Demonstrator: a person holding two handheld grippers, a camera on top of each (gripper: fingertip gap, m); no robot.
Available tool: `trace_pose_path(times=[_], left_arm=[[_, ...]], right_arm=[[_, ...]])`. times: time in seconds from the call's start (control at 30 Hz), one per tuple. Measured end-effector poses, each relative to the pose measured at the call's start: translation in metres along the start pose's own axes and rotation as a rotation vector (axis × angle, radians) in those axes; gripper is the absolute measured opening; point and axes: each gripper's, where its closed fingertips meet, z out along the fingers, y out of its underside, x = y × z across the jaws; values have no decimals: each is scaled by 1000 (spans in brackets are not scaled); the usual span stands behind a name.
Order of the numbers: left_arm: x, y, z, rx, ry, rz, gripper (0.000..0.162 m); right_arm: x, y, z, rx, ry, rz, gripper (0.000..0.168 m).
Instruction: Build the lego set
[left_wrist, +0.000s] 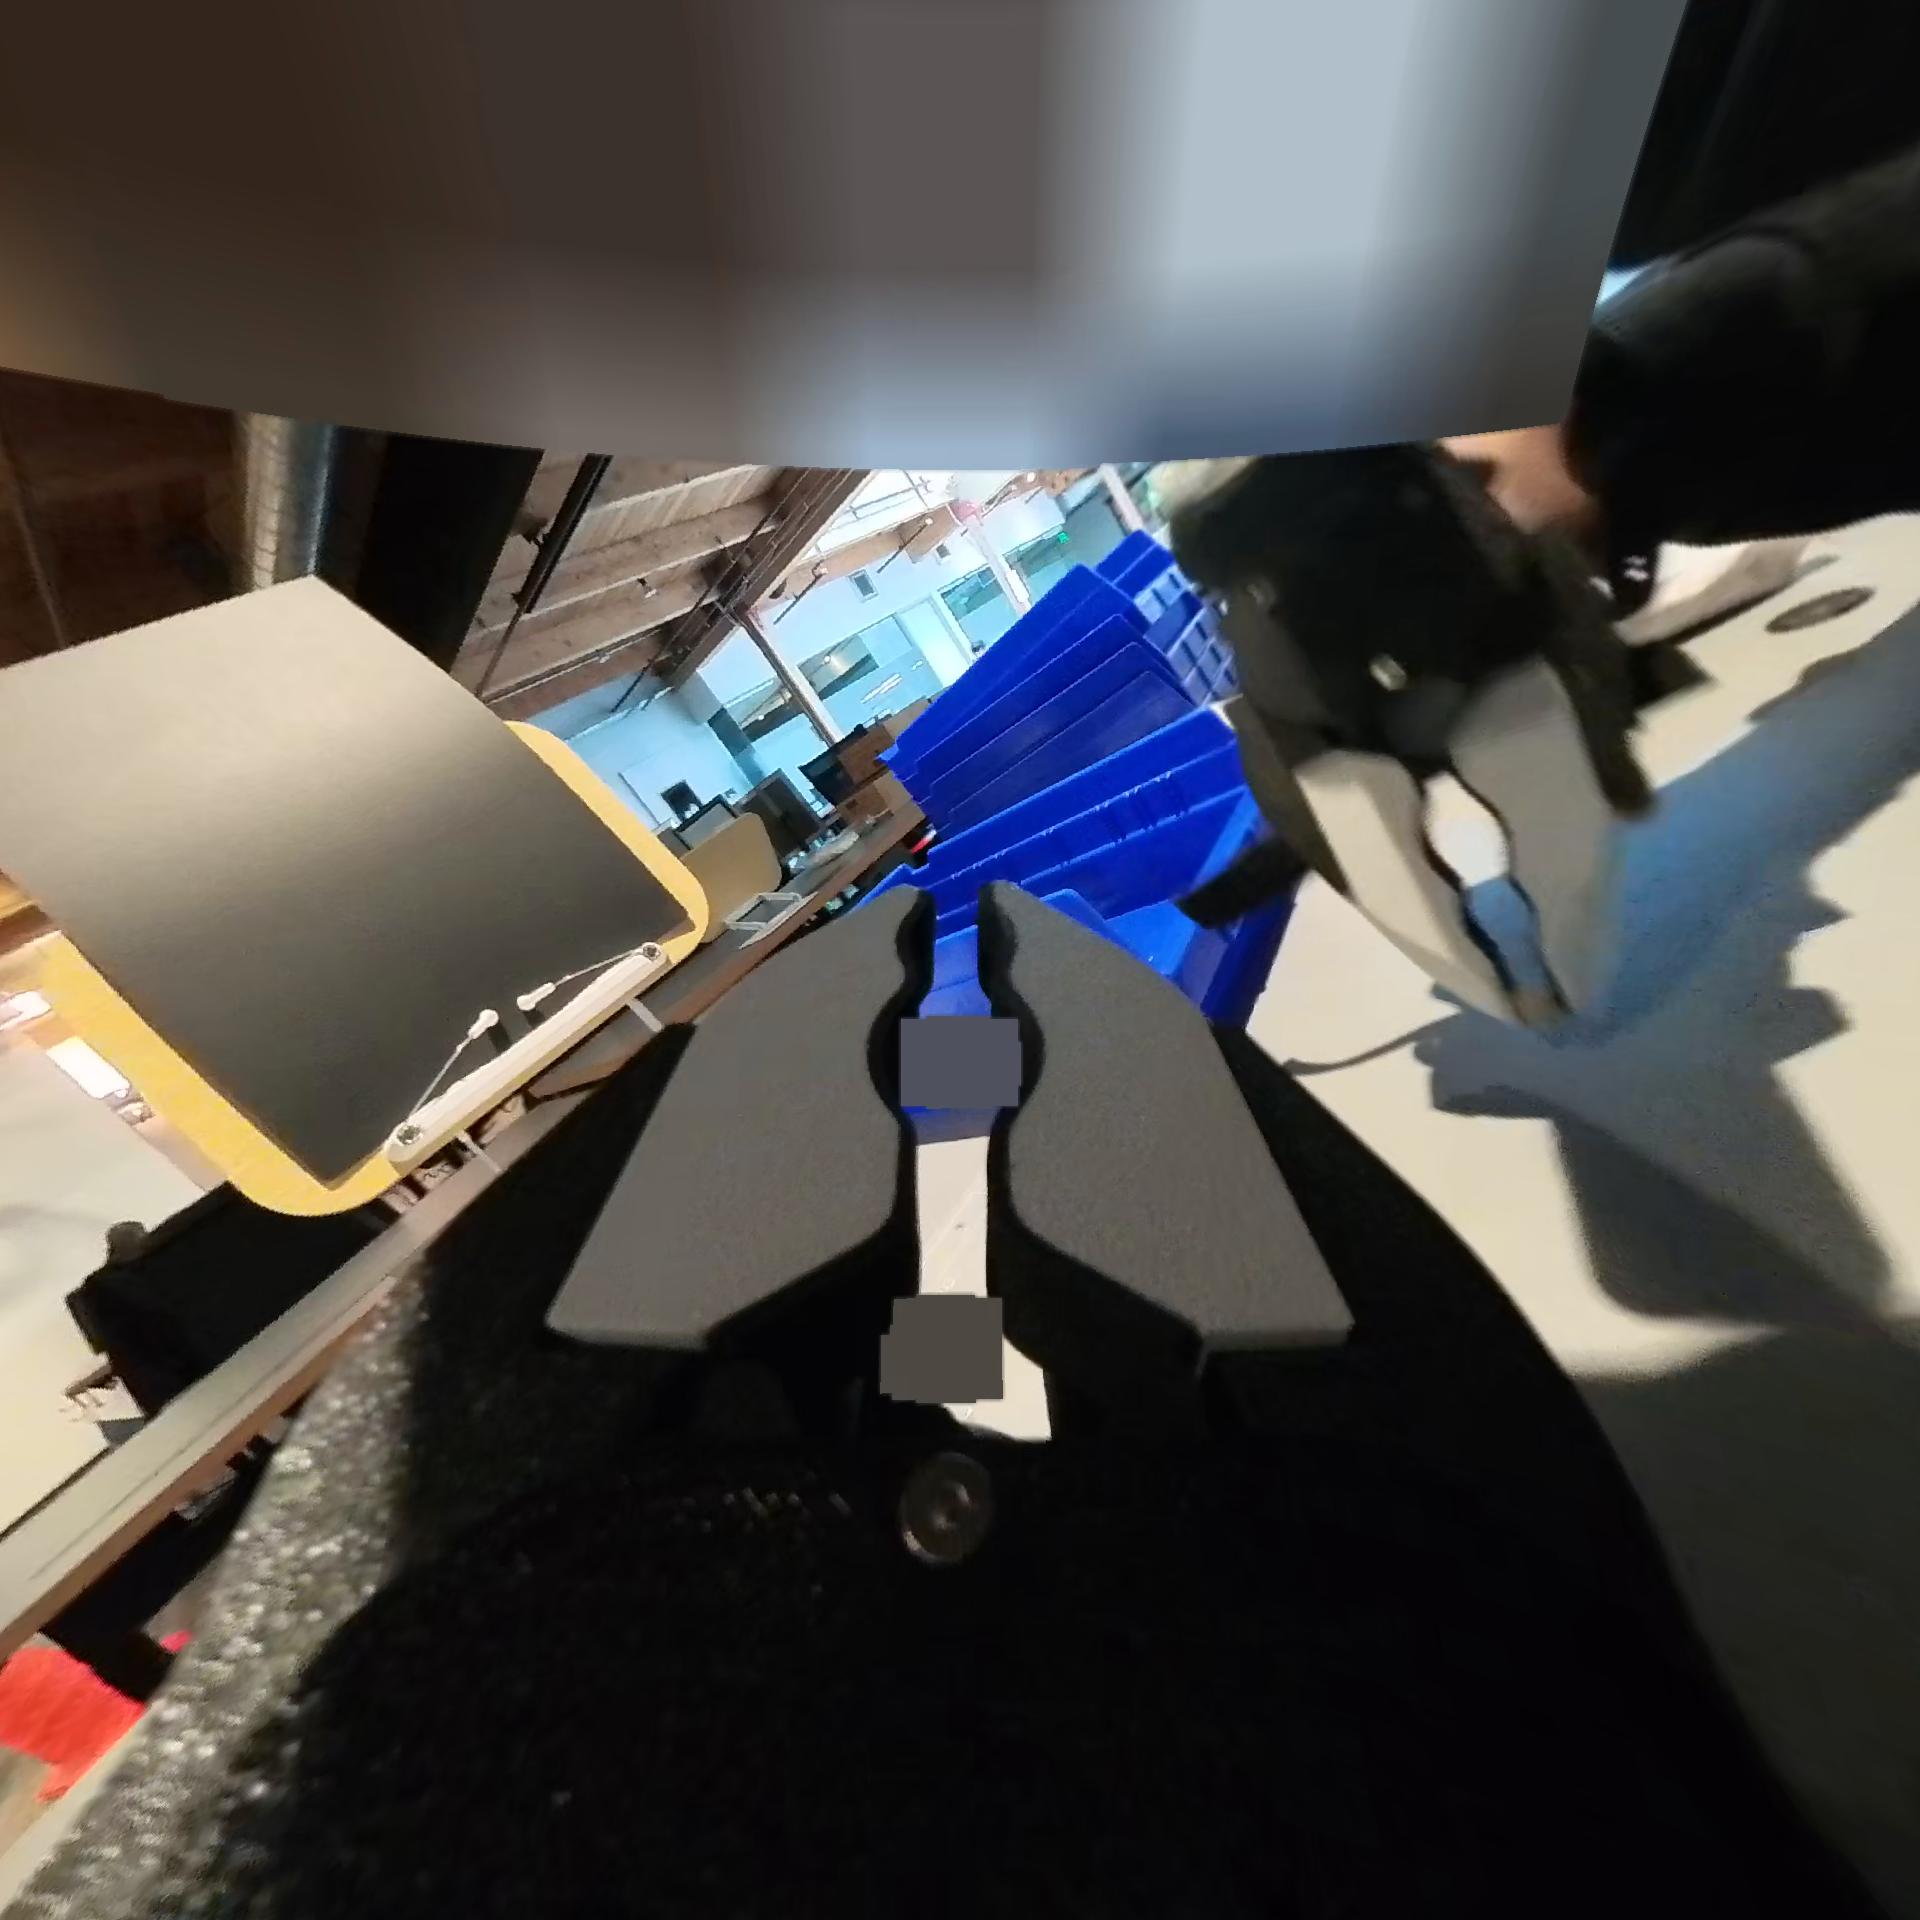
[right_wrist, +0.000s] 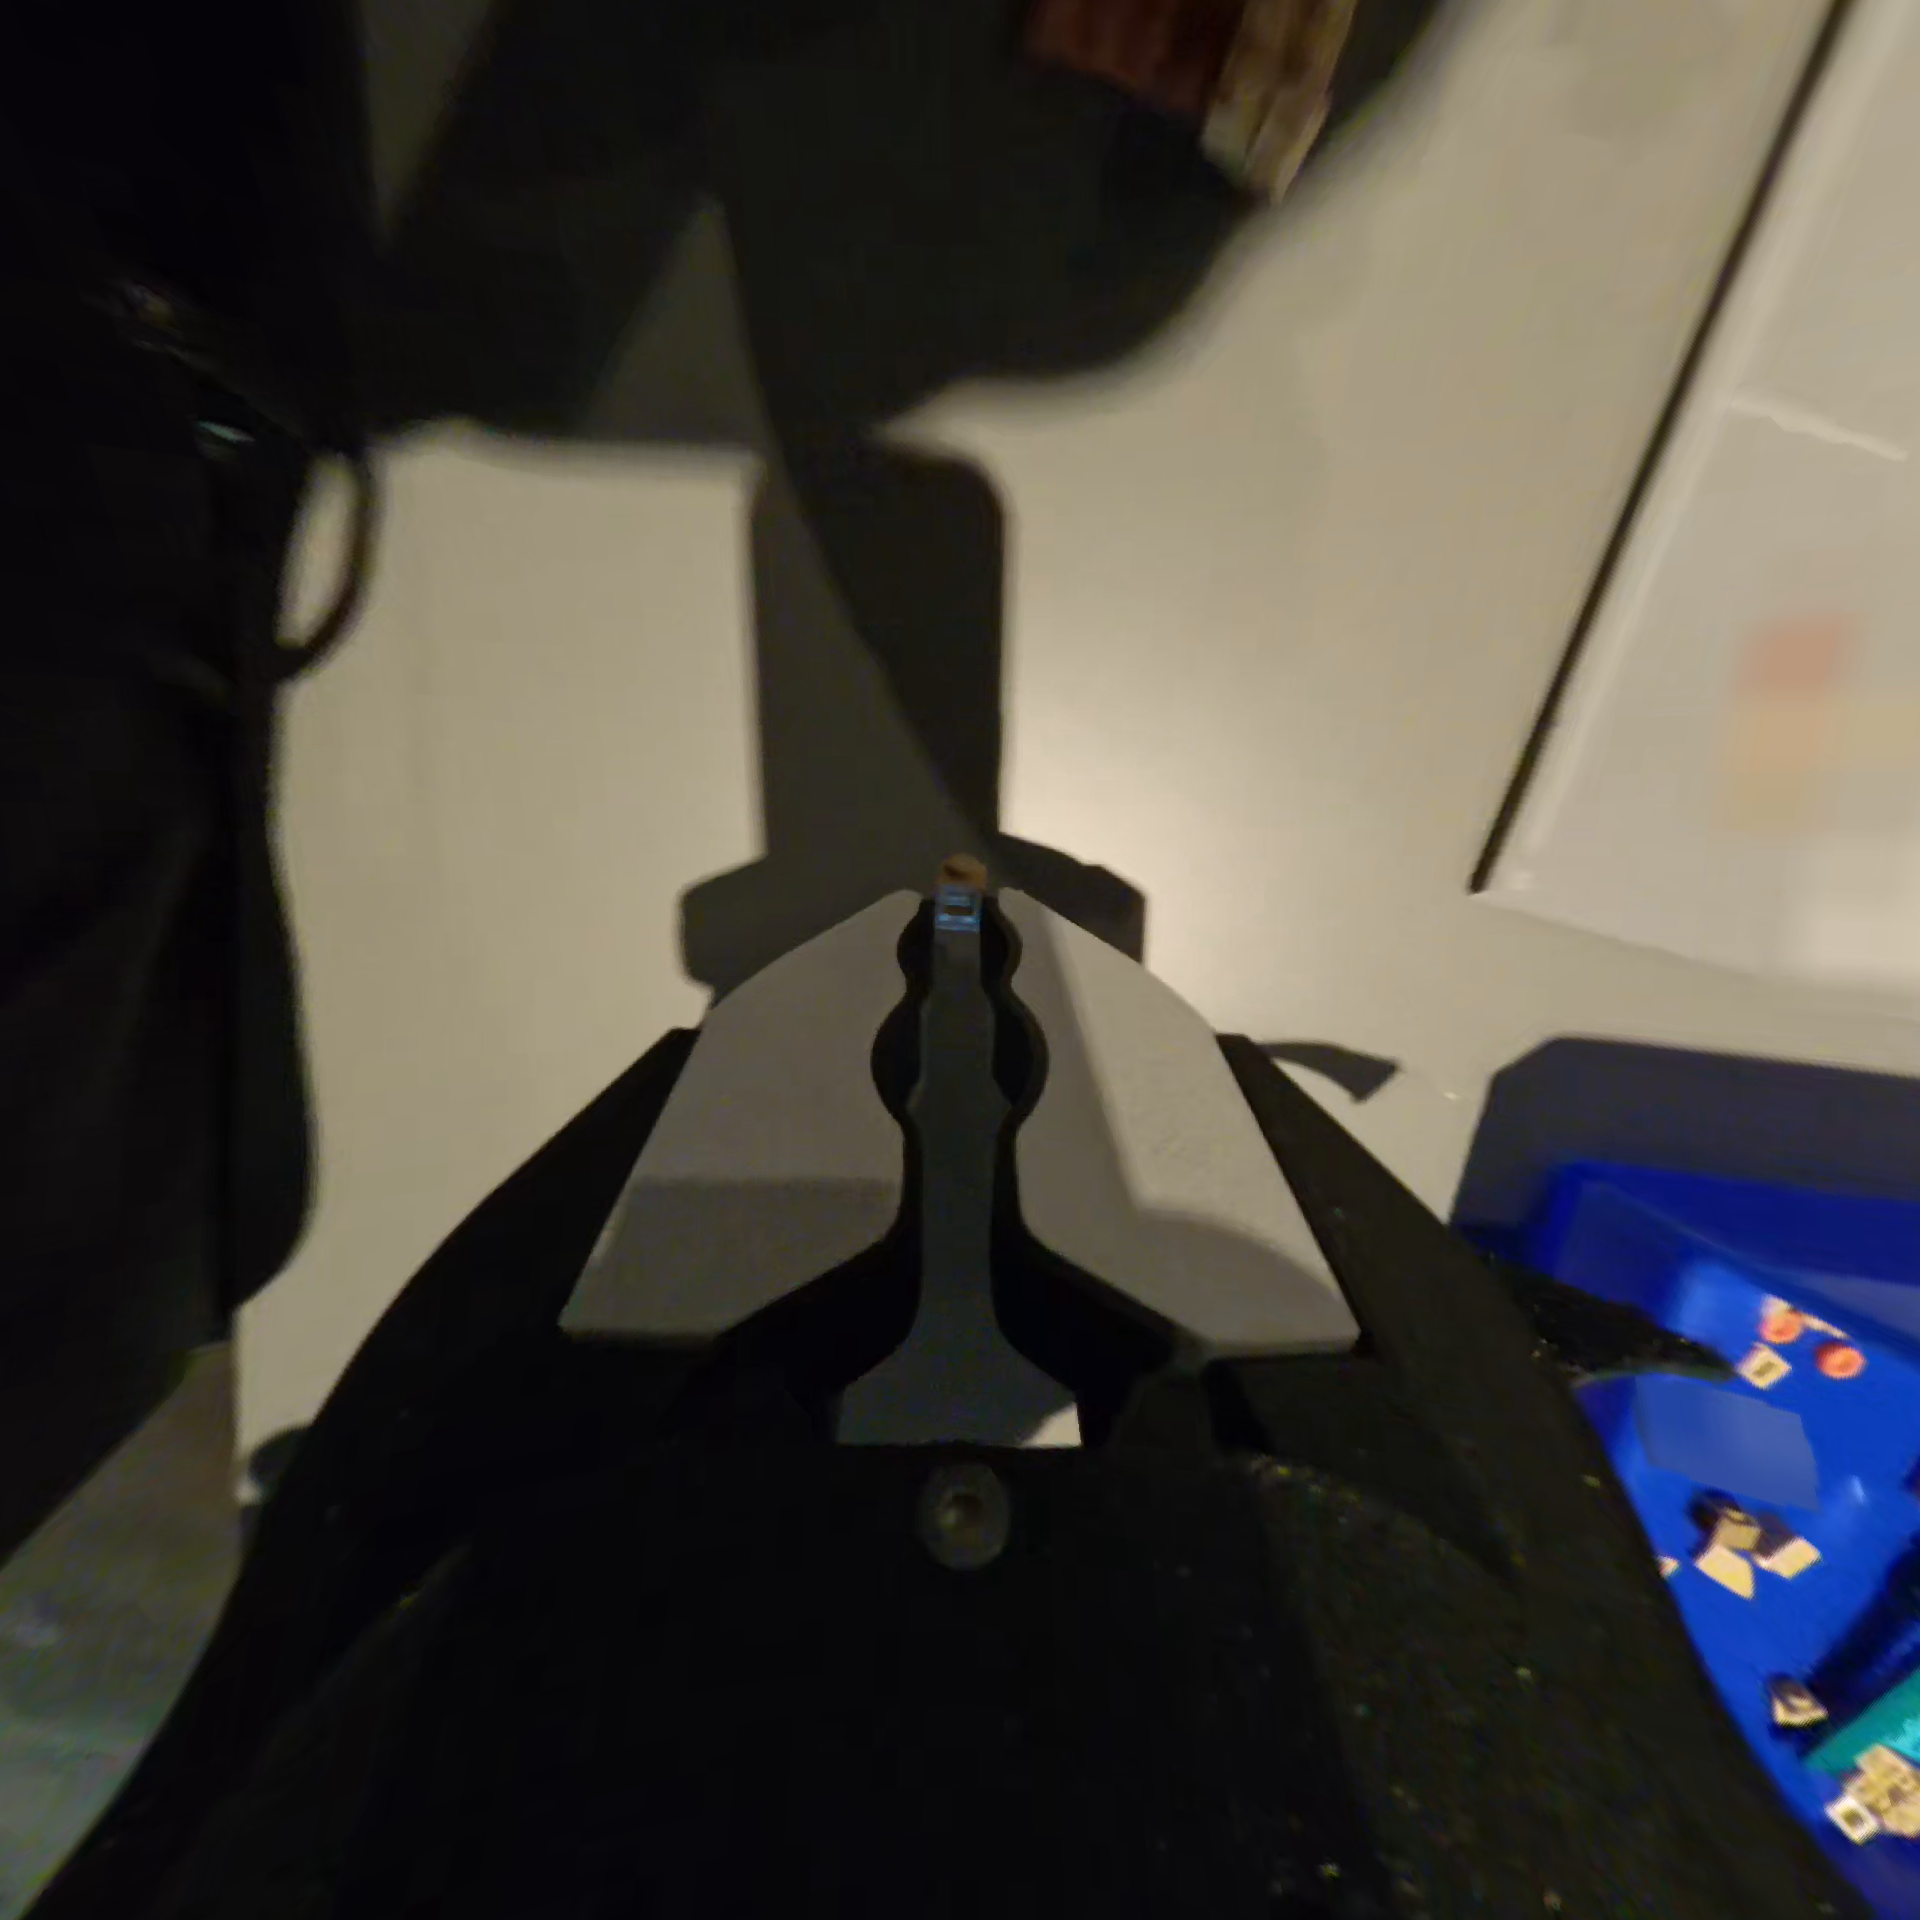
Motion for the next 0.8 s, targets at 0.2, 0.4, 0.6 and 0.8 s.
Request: trace_pose_path(times=[0.2, 0.4, 0.6, 0.8], left_arm=[[0, 1, 0, -9, -2, 17, 6], [-2, -1, -1, -4, -8, 15, 6], [0, -1, -1, -7, -4, 35, 6], [-6, -1, -3, -10, -24, 40, 6]], right_arm=[[6, 17, 16, -53, -7, 48, 27], [74, 46, -71, 70, 168, 158, 27], [165, 115, -89, -108, 188, 239, 16], [173, 145, -55, -304, 81, 199, 16]])
